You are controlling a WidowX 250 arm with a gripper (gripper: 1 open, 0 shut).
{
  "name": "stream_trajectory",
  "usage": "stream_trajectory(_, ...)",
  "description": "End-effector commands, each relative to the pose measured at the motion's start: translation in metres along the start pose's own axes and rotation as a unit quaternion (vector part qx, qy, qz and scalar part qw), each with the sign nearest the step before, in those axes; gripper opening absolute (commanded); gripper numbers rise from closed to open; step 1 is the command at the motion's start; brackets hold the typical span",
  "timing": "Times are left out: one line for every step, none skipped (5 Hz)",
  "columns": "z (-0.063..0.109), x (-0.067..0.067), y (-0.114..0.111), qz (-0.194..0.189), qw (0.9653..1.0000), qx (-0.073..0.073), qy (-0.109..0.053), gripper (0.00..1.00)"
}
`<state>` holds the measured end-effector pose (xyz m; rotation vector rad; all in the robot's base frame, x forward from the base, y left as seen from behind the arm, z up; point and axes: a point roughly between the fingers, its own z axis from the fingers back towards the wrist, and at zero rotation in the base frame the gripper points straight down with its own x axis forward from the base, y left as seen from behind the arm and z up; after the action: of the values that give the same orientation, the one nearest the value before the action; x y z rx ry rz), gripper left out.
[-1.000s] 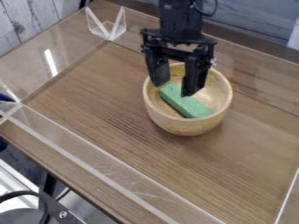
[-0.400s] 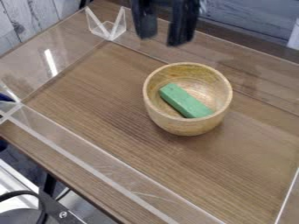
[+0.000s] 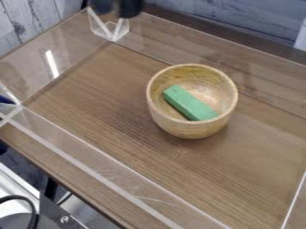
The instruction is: Put the green block in the brown bowl
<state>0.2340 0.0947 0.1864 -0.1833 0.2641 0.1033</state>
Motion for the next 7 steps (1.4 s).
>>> stream_trajectory(-0.021, -0.003, 0.033, 0.035, 0.9992, -0.006, 0.02, 0.0)
stream_trajectory(-0.042, 0.01, 0.048, 0.05, 0.9972, 0.006, 0.055, 0.0)
stream_trajectory(-0.066, 0.025, 0.046, 0.048, 0.9945, 0.03, 0.089, 0.0)
stream_trajectory(-0.08, 0.028, 0.038, 0.061, 0.9933, 0.032, 0.093, 0.0)
stream_trajectory(-0.087, 0.032, 0.038, 0.079, 0.9919, 0.029, 0.095, 0.0)
stream_trajectory(-0.099, 0.042, 0.041, 0.058, 0.9912, 0.031, 0.115, 0.0)
stream_trajectory(-0.117, 0.05, 0.043, 0.034, 0.9897, 0.03, 0.135, 1.0)
